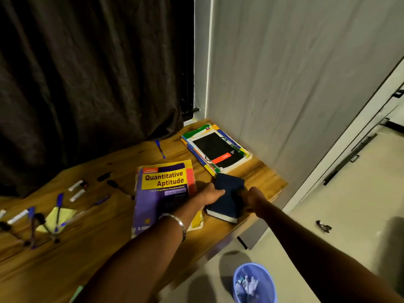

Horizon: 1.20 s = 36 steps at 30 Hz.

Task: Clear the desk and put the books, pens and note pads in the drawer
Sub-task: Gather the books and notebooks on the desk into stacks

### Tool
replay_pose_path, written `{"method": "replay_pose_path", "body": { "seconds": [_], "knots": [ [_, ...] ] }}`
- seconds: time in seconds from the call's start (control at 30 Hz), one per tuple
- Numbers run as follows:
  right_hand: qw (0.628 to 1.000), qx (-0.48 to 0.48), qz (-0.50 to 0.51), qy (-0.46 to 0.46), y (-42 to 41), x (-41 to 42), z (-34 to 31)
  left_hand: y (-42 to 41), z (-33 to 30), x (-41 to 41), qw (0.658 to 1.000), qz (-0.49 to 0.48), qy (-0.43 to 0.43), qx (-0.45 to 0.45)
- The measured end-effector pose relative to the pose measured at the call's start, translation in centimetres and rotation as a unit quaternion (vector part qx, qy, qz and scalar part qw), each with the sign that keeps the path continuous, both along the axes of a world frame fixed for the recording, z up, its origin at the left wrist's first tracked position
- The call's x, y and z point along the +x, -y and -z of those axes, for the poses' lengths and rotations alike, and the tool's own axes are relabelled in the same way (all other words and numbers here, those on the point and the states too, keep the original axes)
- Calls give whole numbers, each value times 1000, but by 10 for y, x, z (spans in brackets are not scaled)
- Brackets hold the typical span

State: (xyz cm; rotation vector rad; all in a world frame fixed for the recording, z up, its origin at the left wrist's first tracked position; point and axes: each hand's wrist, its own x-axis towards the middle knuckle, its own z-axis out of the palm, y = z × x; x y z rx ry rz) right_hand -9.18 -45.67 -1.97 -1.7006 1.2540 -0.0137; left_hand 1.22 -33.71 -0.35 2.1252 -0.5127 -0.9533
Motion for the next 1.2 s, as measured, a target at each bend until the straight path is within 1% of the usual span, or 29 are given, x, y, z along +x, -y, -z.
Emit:
{"method": "replay_pose_path", "body": {
  "seconds": [0.07, 0.13, 0.23, 0.37, 0.6, 0.73, 0.83, 0.93, 1.1, 1.2],
  "knots": [
    [999, 32, -1, 17, 8, 0, 5, 6, -5, -4, 999, -29, 17, 29],
    [998, 57, 3, 36, 13, -1, 7, 9, -5, -4, 997, -61, 4, 41],
    [992, 107, 25, 68, 19, -1, 14, 11, -3, -5, 993, -101, -62, 30],
    [984, 152, 44, 84, 23, -3, 17, 7, 1, -11, 986, -140, -88, 22],
    [968, 227, 27, 107, 22, -5, 10, -4, -4, -13, 976, -171, -133, -3],
    [964, 228, 11, 135, 11, 8, -2, -20, -9, -4, 968, -204, -146, -35],
    [962, 229, -5, 148, -8, 25, -23, -35, -16, 9, 964, -218, -141, -59],
    [960, 244, -13, 140, -26, 42, -40, -54, -31, 20, 965, -215, -126, -84],
    [954, 239, -29, 177, -63, 67, -56, -95, -52, 41, 966, -222, -97, -92],
    [955, 236, -43, 177, -86, 81, -57, -120, -52, 56, 967, -227, -76, -92]
  ]
}}
